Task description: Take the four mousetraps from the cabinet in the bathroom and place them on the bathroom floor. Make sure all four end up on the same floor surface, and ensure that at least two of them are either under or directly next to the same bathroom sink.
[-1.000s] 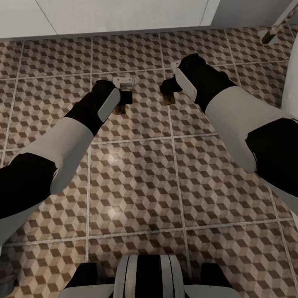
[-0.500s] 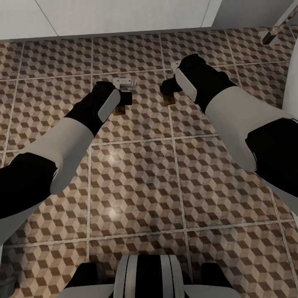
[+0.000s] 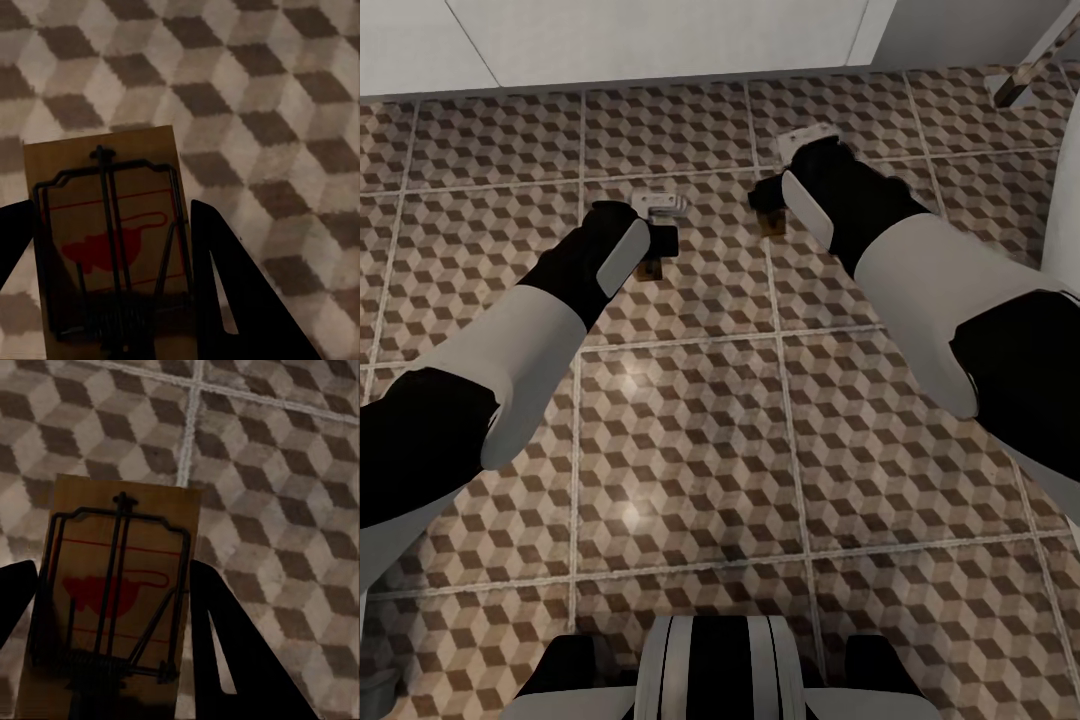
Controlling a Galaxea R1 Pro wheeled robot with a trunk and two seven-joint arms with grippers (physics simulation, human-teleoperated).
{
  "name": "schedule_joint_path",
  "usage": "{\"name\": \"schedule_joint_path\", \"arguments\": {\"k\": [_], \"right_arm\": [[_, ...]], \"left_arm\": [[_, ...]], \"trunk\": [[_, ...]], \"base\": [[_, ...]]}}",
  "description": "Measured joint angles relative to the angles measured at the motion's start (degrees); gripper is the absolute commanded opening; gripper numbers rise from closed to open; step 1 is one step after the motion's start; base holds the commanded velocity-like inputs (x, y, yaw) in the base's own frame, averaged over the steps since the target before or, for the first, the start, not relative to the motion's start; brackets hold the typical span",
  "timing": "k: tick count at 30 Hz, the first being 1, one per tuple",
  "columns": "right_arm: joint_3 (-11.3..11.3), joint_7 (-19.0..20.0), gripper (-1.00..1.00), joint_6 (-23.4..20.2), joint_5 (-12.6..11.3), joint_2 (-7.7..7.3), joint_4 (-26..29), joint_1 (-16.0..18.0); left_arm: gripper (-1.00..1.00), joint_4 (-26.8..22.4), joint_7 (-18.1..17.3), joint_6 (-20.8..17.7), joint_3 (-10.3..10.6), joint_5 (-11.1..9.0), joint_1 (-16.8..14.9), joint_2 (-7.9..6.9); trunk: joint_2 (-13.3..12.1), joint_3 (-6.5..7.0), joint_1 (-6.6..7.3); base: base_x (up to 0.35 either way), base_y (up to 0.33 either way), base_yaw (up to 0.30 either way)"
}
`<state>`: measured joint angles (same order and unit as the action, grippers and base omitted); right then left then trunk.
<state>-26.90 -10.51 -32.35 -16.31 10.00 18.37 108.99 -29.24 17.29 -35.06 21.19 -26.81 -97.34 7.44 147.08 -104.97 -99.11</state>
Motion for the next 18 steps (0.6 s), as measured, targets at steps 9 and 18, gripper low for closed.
{"name": "schedule_joint_path", "arguments": {"k": [9,18], "right_arm": [[-0.37,-6.13,-1.0,2.18,0.43,0.0,-0.26,-0.12],[-3.14,-7.74,-1.0,3.38,0.61,0.0,-0.14,-0.13]], "left_arm": [[-1.0,1.43,0.05,2.28,0.07,0.0,-0.05,0.1],[-1.0,3.54,0.05,8.05,-0.4,-0.13,-0.02,0.08]], "trunk": [[0.0,0.0,0.0],[0.0,0.0,0.0]], "base": [[0.0,0.0,0.0],[0.0,0.0,0.0]]}}
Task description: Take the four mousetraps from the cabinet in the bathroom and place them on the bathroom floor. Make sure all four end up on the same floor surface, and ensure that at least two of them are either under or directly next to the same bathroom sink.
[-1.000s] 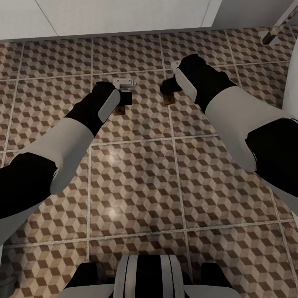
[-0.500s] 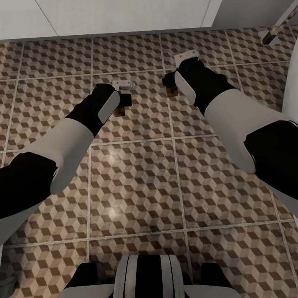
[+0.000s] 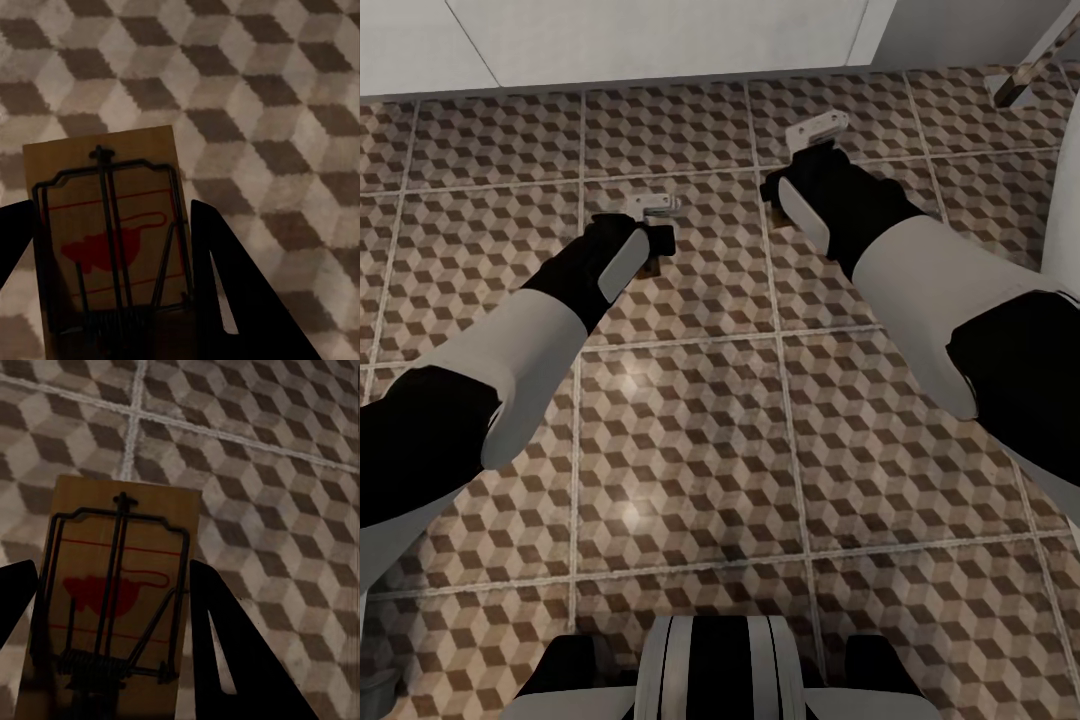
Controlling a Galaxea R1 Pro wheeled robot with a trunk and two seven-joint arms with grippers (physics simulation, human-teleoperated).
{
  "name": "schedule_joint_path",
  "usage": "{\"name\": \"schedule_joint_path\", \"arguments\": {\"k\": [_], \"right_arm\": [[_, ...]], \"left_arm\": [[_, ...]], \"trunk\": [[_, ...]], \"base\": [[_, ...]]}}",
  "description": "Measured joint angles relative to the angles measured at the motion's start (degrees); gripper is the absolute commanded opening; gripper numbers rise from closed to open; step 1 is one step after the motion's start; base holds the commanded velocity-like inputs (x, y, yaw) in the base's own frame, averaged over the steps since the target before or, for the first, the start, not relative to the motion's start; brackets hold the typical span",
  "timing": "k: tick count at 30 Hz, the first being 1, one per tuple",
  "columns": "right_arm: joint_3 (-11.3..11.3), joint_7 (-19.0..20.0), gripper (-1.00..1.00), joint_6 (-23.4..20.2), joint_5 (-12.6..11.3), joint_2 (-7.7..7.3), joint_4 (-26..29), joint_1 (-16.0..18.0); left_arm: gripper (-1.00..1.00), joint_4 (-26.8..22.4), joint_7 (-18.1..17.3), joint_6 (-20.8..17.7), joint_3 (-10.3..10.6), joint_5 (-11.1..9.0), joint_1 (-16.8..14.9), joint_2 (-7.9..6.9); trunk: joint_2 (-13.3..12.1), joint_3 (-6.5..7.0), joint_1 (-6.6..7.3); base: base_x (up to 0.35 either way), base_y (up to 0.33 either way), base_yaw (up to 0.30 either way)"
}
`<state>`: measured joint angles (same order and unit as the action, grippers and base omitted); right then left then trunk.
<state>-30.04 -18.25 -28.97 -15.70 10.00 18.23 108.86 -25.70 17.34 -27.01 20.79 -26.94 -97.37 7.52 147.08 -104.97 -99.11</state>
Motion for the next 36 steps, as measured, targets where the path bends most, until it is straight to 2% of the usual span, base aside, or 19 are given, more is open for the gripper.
{"name": "schedule_joint_path", "arguments": {"k": [3,6,10,24,27,34,36], "right_arm": [[-0.82,-0.68,-1.0,0.03,-0.01,0.0,0.11,0.04],[-1.2,-3.93,-1.0,0.06,-0.42,0.0,0.3,0.06],[-1.32,-5.97,-1.0,0.04,-0.72,0.0,0.44,0.06],[-1.36,-7.0,-1.0,-0.32,-1.11,0.0,0.65,0.07],[-1.38,-8.3,-1.0,-0.3,-1.07,0.0,0.71,0.03],[-1.64,-10.26,-1.0,0.24,-1.08,0.0,1.09,-0.02],[-1.63,-10.36,-1.0,2.42,-1.17,0.0,0.76,-0.02]], "left_arm": [[-1.0,0.49,-0.03,1.07,0.01,0.0,-0.04,0.0],[-1.0,0.72,-0.1,2.32,0.01,-0.02,-0.06,0.0],[-1.0,0.81,-0.13,3.35,-0.05,-0.06,-0.1,0.0],[-1.0,0.63,-0.13,5.16,-0.27,-0.19,-1.52,-0.08],[-1.0,0.66,-0.09,6.1,-0.22,-0.14,-1.49,-0.08],[-1.0,0.76,-0.04,12.08,-0.13,-0.15,-1.48,-0.08],[-1.0,0.86,0.0,13.18,-0.25,-0.2,-1.48,-0.08]], "trunk": [[0.0,0.0,0.0],[0.0,0.0,0.0],[0.0,0.0,0.0],[0.0,0.0,0.0],[0.0,0.0,0.0],[0.0,0.0,0.0],[0.0,0.0,0.0]], "base": [[0.0,0.0,0.0],[0.0,0.0,0.0],[0.0,0.0,0.0],[0.0,0.0,0.0],[0.0,0.0,0.0],[0.0,0.0,0.0],[0.0,0.0,0.0]]}}
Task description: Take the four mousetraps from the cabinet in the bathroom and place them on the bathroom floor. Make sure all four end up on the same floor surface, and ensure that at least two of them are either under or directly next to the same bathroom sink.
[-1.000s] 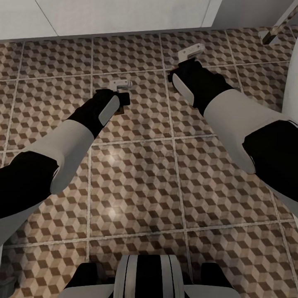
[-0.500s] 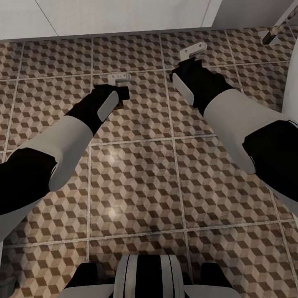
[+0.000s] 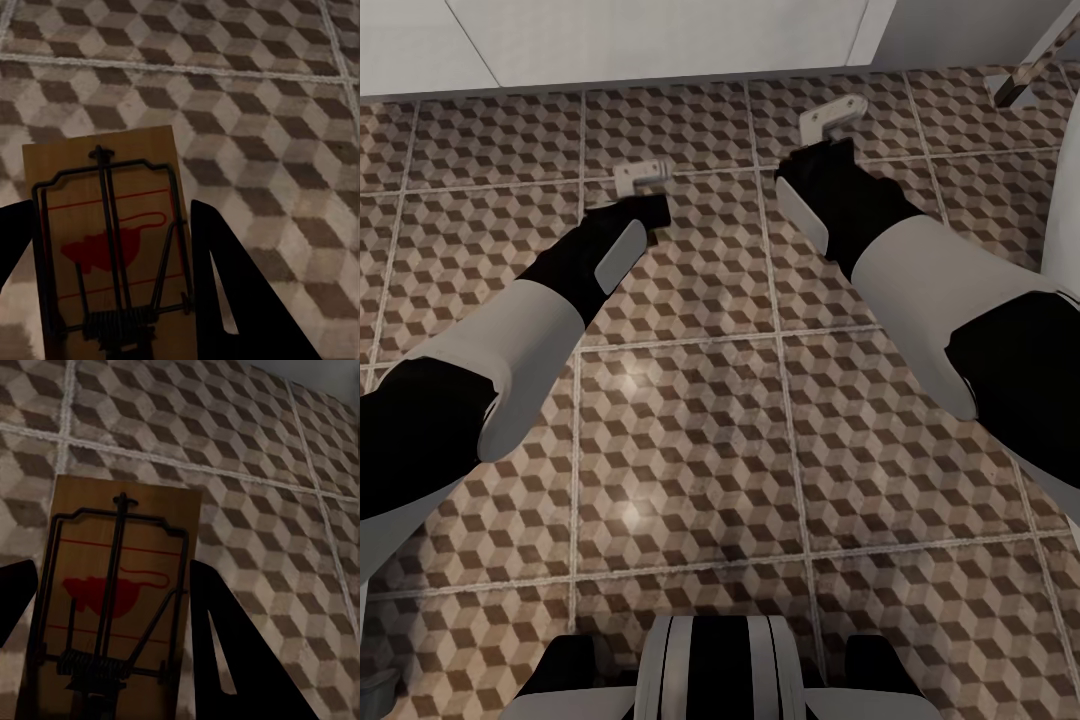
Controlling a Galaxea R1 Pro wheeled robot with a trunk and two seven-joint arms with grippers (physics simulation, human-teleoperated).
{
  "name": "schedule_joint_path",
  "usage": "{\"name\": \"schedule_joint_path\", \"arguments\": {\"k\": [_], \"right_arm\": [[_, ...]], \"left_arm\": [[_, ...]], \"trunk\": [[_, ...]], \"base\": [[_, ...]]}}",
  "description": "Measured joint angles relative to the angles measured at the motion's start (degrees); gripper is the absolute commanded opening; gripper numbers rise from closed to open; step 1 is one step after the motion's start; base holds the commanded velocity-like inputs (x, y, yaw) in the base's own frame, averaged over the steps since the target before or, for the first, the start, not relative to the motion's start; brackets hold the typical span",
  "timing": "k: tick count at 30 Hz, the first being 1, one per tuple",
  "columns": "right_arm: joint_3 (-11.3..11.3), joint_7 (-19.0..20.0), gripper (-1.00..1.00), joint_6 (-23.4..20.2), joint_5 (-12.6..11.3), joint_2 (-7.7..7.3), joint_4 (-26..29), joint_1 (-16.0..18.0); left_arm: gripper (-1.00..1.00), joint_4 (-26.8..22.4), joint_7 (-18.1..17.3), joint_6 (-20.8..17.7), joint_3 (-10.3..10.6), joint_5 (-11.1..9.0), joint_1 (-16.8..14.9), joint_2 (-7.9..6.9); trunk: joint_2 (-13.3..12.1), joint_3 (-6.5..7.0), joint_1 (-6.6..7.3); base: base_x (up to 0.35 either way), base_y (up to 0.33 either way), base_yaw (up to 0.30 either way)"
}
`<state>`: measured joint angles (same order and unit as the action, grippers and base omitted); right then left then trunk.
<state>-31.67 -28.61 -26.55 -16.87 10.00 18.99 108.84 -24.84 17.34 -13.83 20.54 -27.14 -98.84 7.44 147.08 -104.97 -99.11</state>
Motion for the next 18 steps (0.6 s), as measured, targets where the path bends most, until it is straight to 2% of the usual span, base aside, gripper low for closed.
{"name": "schedule_joint_path", "arguments": {"k": [2,4,8,13,15,18], "right_arm": [[-0.01,-0.08,-1.0,3.35,-0.54,0.0,-0.48,0.02],[-0.04,-0.15,-1.0,6.26,-2.11,0.0,-0.99,0.06],[-0.1,-0.17,-1.0,8.01,-3.32,0.0,-1.44,0.12],[-0.06,-0.18,-1.0,9.07,-3.68,0.0,-1.88,0.1],[-0.09,-0.19,-1.0,11.35,-3.74,0.0,-2.35,0.1],[-0.12,-0.2,-1.0,13.45,-3.8,0.0,-2.85,0.14]], "left_arm": [[-1.0,0.06,0.01,1.77,-0.06,-0.02,0.0,0.0],[-1.0,0.17,0.19,4.75,-0.04,0.0,0.0,0.0],[-1.0,1.49,0.45,7.1,0.16,-0.1,-0.03,0.05],[-1.0,2.44,0.51,10.94,0.36,-0.18,-0.08,0.05],[-1.0,2.5,0.56,13.18,0.48,0.01,-0.06,0.04],[-1.0,2.52,0.65,14.51,0.59,0.11,-0.07,0.06]], "trunk": [[0.0,0.0,0.0],[0.0,0.0,0.0],[0.0,0.0,0.0],[0.0,0.0,0.0],[0.0,0.0,0.0],[0.0,0.0,0.0]], "base": [[0.0,0.0,0.0],[0.0,0.0,0.0],[0.0,0.0,0.0],[0.0,0.0,0.0],[0.0,0.0,0.0],[0.0,0.0,0.0]]}}
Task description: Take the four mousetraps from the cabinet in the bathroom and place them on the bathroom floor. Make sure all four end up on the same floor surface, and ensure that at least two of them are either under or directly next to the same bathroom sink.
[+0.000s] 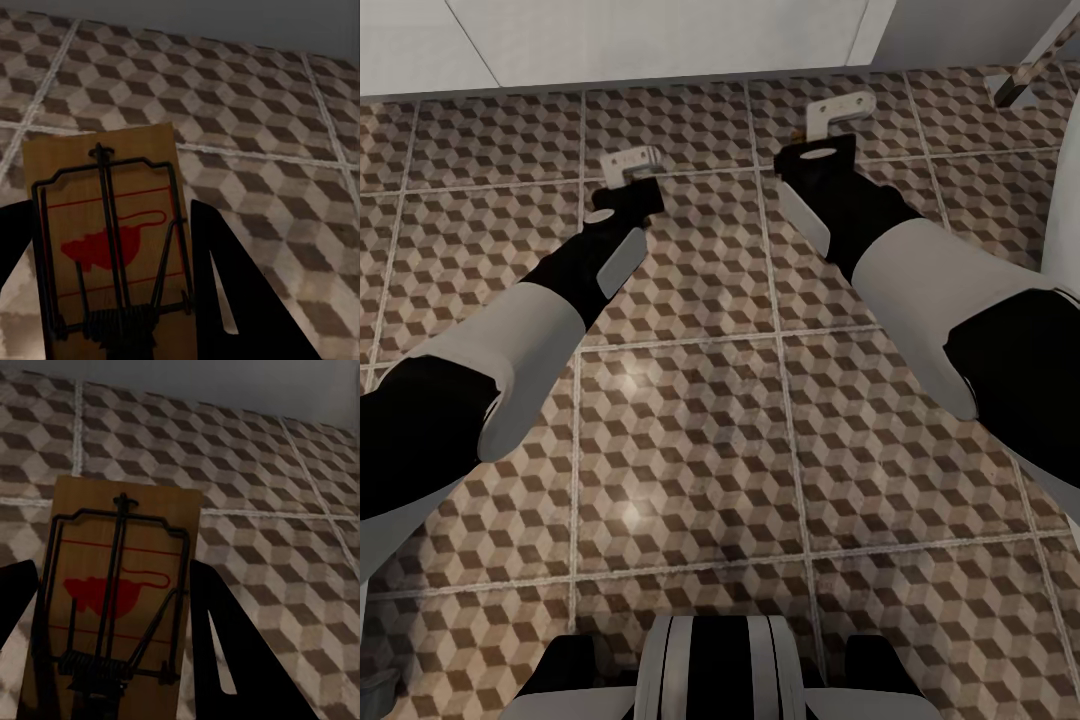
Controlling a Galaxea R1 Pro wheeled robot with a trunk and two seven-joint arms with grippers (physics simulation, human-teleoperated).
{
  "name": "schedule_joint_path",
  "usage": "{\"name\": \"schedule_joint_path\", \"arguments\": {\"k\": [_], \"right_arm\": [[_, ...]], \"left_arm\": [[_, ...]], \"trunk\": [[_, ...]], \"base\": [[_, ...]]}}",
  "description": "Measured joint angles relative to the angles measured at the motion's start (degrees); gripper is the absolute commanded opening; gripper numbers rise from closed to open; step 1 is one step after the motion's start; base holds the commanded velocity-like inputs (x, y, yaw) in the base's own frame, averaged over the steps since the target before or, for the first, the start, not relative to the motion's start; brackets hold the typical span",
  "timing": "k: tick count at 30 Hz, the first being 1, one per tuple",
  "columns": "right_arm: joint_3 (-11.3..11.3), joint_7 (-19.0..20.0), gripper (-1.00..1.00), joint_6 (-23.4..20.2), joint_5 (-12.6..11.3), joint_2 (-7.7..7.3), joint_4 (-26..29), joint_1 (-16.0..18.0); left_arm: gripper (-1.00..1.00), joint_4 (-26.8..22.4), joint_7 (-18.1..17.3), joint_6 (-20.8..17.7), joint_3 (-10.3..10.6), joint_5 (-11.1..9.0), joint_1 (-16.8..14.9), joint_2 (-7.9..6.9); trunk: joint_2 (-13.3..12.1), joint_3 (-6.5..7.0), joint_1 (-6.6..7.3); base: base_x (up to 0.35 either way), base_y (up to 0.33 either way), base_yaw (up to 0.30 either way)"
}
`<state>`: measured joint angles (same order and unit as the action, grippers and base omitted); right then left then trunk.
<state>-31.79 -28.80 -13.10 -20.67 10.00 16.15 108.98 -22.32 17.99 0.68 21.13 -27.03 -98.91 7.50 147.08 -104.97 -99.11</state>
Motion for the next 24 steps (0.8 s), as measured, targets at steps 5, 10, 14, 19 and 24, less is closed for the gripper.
{"name": "schedule_joint_path", "arguments": {"k": [5,10,14,19,24], "right_arm": [[-0.02,0.0,-1.0,0.9,-0.02,0.0,-0.29,0.15],[0.0,0.0,-1.0,1.17,-0.03,0.0,-0.5,0.21],[-0.01,0.0,-1.0,1.79,-0.03,0.0,-0.68,0.28],[-0.01,0.0,-1.0,3.64,0.0,0.0,-0.95,0.31],[0.07,-0.01,-1.0,4.5,-0.05,0.0,-2.15,0.31]], "left_arm": [[-1.0,0.01,0.23,0.4,0.14,0.03,-0.23,0.07],[-1.0,0.0,0.36,0.33,0.15,0.03,-0.44,0.11],[-1.0,-0.01,0.39,0.44,0.14,0.02,-0.58,0.17],[-1.0,0.01,0.44,0.19,0.04,-0.02,-1.17,0.29],[-1.0,0.06,0.56,-1.25,-0.19,-0.17,-1.52,0.3]], "trunk": [[0.0,0.0,0.0],[0.0,0.0,0.0],[0.0,0.0,0.0],[0.0,0.0,0.0],[0.0,0.0,0.0]], "base": [[0.0,0.0,0.0],[0.0,0.0,0.0],[0.0,0.0,0.0],[0.0,0.0,0.0],[0.0,0.0,0.0]]}}
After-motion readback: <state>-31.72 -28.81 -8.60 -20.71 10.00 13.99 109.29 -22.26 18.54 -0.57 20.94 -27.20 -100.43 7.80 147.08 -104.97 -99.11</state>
